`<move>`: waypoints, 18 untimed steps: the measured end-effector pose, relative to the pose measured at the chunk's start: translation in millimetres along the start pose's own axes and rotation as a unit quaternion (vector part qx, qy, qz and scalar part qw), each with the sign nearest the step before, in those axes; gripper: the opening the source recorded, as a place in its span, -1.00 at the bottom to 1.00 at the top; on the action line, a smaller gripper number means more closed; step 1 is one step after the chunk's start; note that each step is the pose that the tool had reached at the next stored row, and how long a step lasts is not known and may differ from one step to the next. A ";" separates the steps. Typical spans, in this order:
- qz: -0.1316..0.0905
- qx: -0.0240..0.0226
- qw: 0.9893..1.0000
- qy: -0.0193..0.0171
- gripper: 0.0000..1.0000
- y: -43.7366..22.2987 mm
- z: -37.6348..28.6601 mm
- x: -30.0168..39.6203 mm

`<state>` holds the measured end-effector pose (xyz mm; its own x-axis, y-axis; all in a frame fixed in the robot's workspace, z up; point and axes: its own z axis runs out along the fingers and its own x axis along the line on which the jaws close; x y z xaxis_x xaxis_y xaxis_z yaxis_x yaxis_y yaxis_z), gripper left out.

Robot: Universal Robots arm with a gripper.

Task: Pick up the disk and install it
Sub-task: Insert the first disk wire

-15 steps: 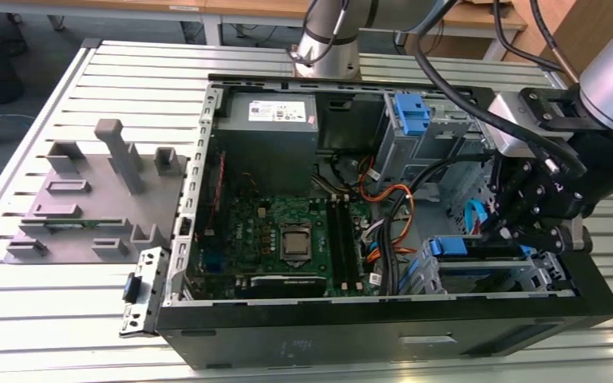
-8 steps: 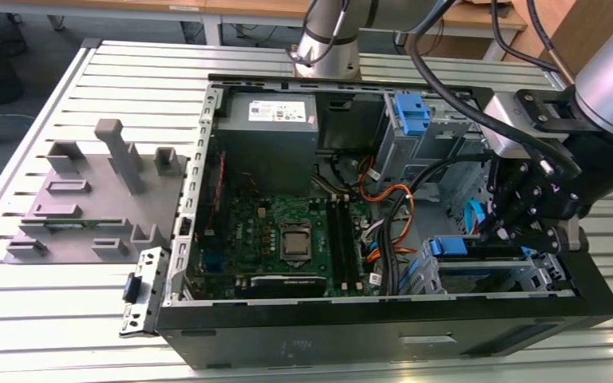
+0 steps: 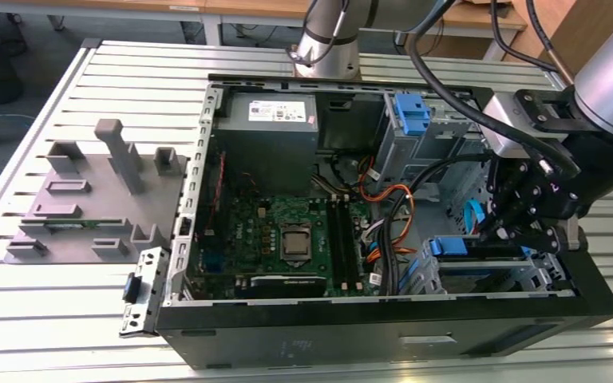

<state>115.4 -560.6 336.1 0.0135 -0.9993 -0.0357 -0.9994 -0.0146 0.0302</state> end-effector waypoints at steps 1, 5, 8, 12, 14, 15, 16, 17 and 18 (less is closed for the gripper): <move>0.000 0.000 1.000 0.000 -0.68 0.0 0.0 0.0; 0.000 0.000 1.000 0.000 -0.68 0.0 0.9 0.1; 0.000 0.000 1.000 0.000 -0.68 -0.1 1.2 0.1; 0.000 0.000 1.000 0.000 -0.68 -0.1 0.9 0.1; 0.000 -0.001 1.000 0.000 -0.68 0.0 -0.3 0.0; 0.000 -0.001 1.000 0.000 -0.68 0.0 -0.4 0.0; 0.000 -0.001 1.000 0.000 -0.68 -0.1 -0.5 0.0; 0.000 -0.001 1.000 0.000 -0.68 -0.1 -0.7 0.3; 0.000 -0.001 1.000 0.000 -0.68 -0.2 -0.7 0.7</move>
<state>115.6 -561.4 336.7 0.0134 -0.9993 -0.0355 -0.9994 -0.0145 0.0322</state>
